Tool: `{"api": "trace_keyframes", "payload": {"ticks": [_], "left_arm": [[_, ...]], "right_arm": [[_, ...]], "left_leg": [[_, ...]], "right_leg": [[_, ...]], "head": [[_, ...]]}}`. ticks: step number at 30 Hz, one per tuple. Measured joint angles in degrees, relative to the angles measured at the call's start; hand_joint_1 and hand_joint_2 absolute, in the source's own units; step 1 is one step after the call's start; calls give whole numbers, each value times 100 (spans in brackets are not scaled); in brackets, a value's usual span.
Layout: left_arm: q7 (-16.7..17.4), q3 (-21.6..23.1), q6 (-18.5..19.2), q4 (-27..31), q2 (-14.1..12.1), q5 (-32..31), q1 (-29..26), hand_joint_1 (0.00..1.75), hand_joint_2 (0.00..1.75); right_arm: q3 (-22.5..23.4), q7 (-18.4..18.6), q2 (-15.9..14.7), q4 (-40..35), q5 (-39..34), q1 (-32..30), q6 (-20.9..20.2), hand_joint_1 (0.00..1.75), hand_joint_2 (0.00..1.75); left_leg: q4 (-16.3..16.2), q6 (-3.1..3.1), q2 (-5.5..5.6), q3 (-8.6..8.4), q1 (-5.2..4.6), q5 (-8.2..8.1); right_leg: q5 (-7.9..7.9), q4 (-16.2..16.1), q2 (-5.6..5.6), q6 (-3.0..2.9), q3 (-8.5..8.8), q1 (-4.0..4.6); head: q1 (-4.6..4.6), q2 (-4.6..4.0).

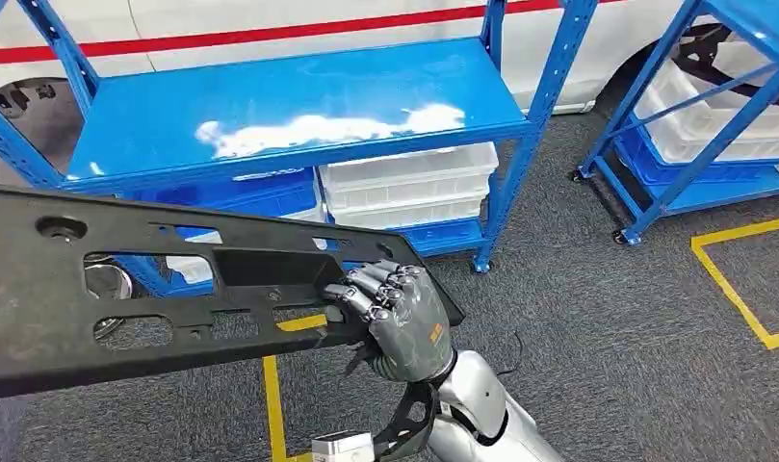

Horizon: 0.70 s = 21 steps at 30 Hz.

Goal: Take the parts from the cabinet and place them on the table.

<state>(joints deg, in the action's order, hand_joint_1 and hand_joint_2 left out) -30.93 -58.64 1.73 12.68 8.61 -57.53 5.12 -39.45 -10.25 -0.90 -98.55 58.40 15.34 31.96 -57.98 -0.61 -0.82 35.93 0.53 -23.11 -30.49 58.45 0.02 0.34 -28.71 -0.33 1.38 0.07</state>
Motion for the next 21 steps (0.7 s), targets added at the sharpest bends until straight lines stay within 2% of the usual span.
{"api": "trace_keyframes", "payload": {"ticks": [2,3,4,5,6,7,8,9,10,11,12,13,14,15,17,18,19,20,21], "left_arm": [[15,24,11,0,2,-26,3,0,175],[37,33,11,0,0,-61,-7,0,175],[55,44,11,0,0,-72,-2,0,175],[66,66,13,0,0,-101,-10,0,175],[70,92,15,0,0,-116,-10,0,175],[70,109,24,0,2,-131,-6,0,175],[70,120,24,0,4,-138,0,0,175],[74,123,24,0,2,-153,5,0,175],[77,127,20,0,0,-162,12,0,175],[76,129,20,0,0,-164,21,0,175],[77,131,20,0,-4,-164,37,0,175],[77,138,20,0,-4,-166,55,0,175],[76,146,20,0,-4,-168,75,0,175],[76,155,17,0,-4,-168,90,0,175],[76,166,20,0,-4,-171,89,0,175],[77,171,20,0,-2,-171,83,0,175],[76,175,20,0,4,-171,102,0,175],[76,179,22,0,7,-173,113,0,175],[79,184,22,0,7,-173,120,0,175]], "right_arm": [[2,0,-2,0,-15,-2,-2,175,175],[0,-2,-2,4,-11,-2,-2,175,175],[0,-4,-2,5,9,0,-5,175,175],[0,-2,-2,4,32,-1,-7,175,175],[0,9,-2,5,55,-4,-7,175,175],[0,20,-4,5,76,-8,-7,175,175],[0,17,-4,5,85,-14,-7,175,175],[0,17,-4,5,85,-19,-7,175,175],[0,17,-4,5,85,-26,-7,175,175],[0,22,-4,5,85,-29,-7,175,175],[0,24,-4,5,85,-28,-7,175,175],[0,22,-4,2,87,-28,-7,175,175],[0,22,-4,2,89,-21,-7,175,175],[0,24,-4,2,96,-23,-7,175,175],[0,22,-4,2,98,-24,-7,175,175],[0,22,-4,2,98,-26,-7,175,175],[0,22,-11,2,98,-29,-7,175,175],[0,22,-15,2,96,-23,-7,175,175],[0,22,-17,2,96,-22,-7,175,175]], "left_leg": [[34,68,3,30,8,106],[45,102,21,76,8,99],[-64,129,28,152,29,-120],[-380,144,34,239,26,-463],[-835,162,34,356,32,-788],[-1284,179,34,471,35,-1027],[-1640,190,34,546,37,-1135],[-1775,194,34,509,39,-1082],[-1625,191,34,341,40,-907],[-1260,184,33,66,43,-704],[-717,171,34,-298,45,-517],[-186,150,50,-617,48,-510],[67,137,78,-776,8,-602],[94,117,89,-769,6,-604],[91,83,90,-729,-9,-583],[132,12,77,-669,10,-514],[155,-64,35,-664,54,-451],[154,-111,34,-596,41,-394],[140,-159,27,-525,34,-351]], "right_leg": [[91,-21,1,-56,-71,32],[180,-97,-14,-137,-115,-19],[246,-104,-27,-194,-169,-27],[299,-101,-32,-256,-234,-28],[345,-97,-37,-259,-293,-20],[392,-94,-45,-264,-355,-10],[443,-90,-47,-263,-427,-4],[486,-69,-47,-255,-499,-3],[522,-51,-47,-242,-562,-4],[547,-30,-46,-231,-614,-8],[565,5,-41,-213,-652,-14],[580,35,-43,-189,-687,-14],[607,61,-43,-151,-729,15],[666,52,-47,-99,-746,11],[749,33,-46,-38,-765,-2],[794,20,-28,8,-778,30],[667,86,16,31,-814,-4],[385,274,14,51,-881,14],[57,617,14,55,-978,5]], "head": [[2,0],[0,0],[2,0],[2,2],[2,0],[2,2],[2,0],[2,0],[2,0],[2,2],[2,0],[2,0],[4,0],[2,2],[0,0],[0,2],[-2,0],[-4,0],[-2,0]]}}
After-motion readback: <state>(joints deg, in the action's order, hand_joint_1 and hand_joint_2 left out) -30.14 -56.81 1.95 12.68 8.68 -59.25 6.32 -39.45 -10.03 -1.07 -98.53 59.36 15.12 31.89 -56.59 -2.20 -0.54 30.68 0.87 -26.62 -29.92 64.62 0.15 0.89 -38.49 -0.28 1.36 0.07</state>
